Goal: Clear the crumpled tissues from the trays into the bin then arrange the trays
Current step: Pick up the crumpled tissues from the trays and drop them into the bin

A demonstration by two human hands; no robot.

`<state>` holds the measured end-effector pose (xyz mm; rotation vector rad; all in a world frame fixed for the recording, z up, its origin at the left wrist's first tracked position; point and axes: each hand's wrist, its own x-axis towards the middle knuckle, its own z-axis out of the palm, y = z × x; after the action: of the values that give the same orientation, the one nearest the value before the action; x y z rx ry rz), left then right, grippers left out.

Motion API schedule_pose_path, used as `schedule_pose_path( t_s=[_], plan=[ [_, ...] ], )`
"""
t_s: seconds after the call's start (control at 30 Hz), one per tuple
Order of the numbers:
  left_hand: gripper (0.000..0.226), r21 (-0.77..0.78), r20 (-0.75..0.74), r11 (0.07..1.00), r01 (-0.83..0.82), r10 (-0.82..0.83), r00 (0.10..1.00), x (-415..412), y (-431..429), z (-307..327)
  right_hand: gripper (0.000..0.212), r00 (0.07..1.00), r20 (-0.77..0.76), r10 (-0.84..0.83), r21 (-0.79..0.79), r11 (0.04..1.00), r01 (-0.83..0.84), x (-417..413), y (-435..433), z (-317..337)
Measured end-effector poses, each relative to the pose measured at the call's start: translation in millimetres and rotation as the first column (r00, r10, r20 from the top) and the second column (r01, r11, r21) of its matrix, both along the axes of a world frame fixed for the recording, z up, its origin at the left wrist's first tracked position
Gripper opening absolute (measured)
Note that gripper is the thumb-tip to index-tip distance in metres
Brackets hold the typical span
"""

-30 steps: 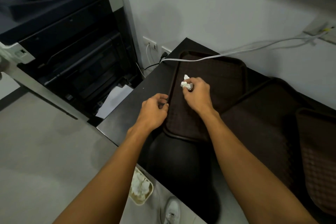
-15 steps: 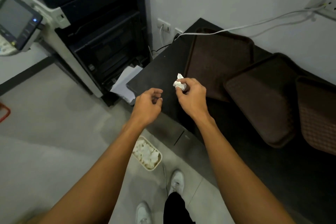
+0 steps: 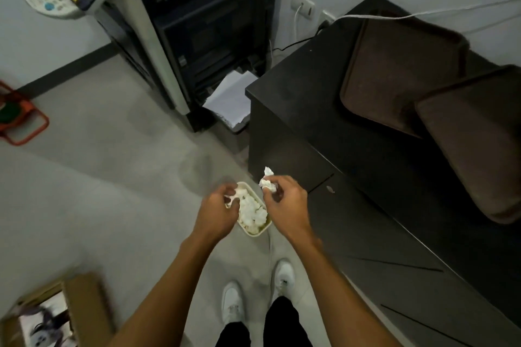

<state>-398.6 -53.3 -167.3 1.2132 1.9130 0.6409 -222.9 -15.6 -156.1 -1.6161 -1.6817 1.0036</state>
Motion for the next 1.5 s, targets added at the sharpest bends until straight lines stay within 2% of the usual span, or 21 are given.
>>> schedule_pose_path(
  t_s=[0.13, 0.3, 0.47, 0.57, 0.67, 0.73, 0.8, 0.87, 0.93, 1.0, 1.07, 1.13, 1.2, 1.37, 1.5],
  plan=[
    [0.035, -0.111, -0.012, 0.993, -0.028, 0.027, 1.000, -2.2, -21.7, -58.9, 0.027, 0.998, 0.058, 0.034, -0.162, 0.987, -0.024, -3.9, -10.6, -64.1],
    [0.045, -0.226, -0.029, 0.973, -0.046, 0.041, 0.999, 0.9, -18.0, -145.7, 0.027, 0.993, 0.073, 0.093, -0.246, 0.967, -0.072, -10.2, -5.2, -152.3],
    [0.051, -0.235, -0.046, 0.970, -0.058, 0.049, 0.998, -0.3, 4.5, -244.4, 0.027, 0.981, 0.121, 0.149, -0.244, 0.963, -0.117, -20.1, 12.3, -241.2],
    [0.057, -0.229, -0.102, 0.973, -0.025, 0.002, 0.995, -7.1, 14.7, -309.4, 0.027, 0.984, 0.125, 0.127, -0.244, 0.965, -0.093, -23.9, 23.2, -292.7],
    [0.074, -0.225, -0.189, 0.974, 0.030, -0.073, 0.979, -16.1, 18.4, -370.6, 0.027, 0.984, 0.134, 0.118, -0.276, 0.958, -0.077, -27.2, 30.9, -350.5],
    [0.094, -0.227, -0.250, 0.972, 0.063, -0.121, 0.961, -21.2, 18.8, -405.7, 0.030, 0.956, 0.226, 0.187, -0.278, 0.953, -0.121, -30.6, 34.1, -386.2],
    [0.115, -0.285, -0.319, 0.955, 0.086, -0.179, 0.931, -24.4, 18.1, -433.6, 0.034, 0.908, 0.322, 0.267, -0.292, 0.941, -0.173, -35.4, 36.0, -416.7],
    [0.126, -0.363, -0.371, 0.926, 0.103, -0.245, 0.896, -27.0, 16.5, -454.6, 0.034, 0.887, 0.354, 0.296, -0.280, 0.939, -0.201, -42.8, 38.5, -440.0],
    [0.126, -0.404, -0.409, 0.905, 0.130, -0.306, 0.860, -28.6, 11.8, -467.4, 0.025, 0.881, 0.370, 0.296, -0.252, 0.944, -0.212, -50.9, 42.9, -458.8],
    [0.122, -0.427, -0.422, 0.891, 0.152, -0.345, 0.839, -28.2, 6.3, -473.9, 0.022, 0.869, 0.372, 0.327, -0.293, 0.930, -0.224, -57.7, 47.6, -472.1],
    [0.116, -0.434, -0.427, 0.888, 0.152, -0.351, 0.833, -26.8, 2.2, -476.9, 0.033, 0.854, 0.318, 0.412, -0.430, 0.865, -0.257, -63.6, 48.5, -478.7],
    [0.112, -0.436, -0.433, 0.886, 0.156, -0.358, 0.827, -25.7, 2.6, -476.7, 0.047, 0.796, 0.286, 0.533, -0.551, 0.772, -0.319, -65.7, 47.2, -480.6],
    [0.109, -0.444, -0.426, 0.881, 0.165, -0.369, 0.826, -26.8, 5.7, -474.3, 0.053, 0.772, 0.278, 0.572, -0.594, 0.734, -0.329, -63.9, 48.2, -477.5],
    [0.099, -0.470, -0.386, 0.860, 0.198, -0.402, 0.830, -29.5, 10.8, -453.5, 0.052, 0.824, 0.305, 0.478, -0.542, 0.798, -0.262, -48.8, 59.2, -447.4],
    [0.092, -0.436, -0.334, 0.880, 0.187, -0.351, 0.875, -26.6, 14.5, -410.9, 0.051, 0.871, 0.271, 0.409, -0.520, 0.824, -0.225, -38.9, 58.0, -411.4]
  ],
)
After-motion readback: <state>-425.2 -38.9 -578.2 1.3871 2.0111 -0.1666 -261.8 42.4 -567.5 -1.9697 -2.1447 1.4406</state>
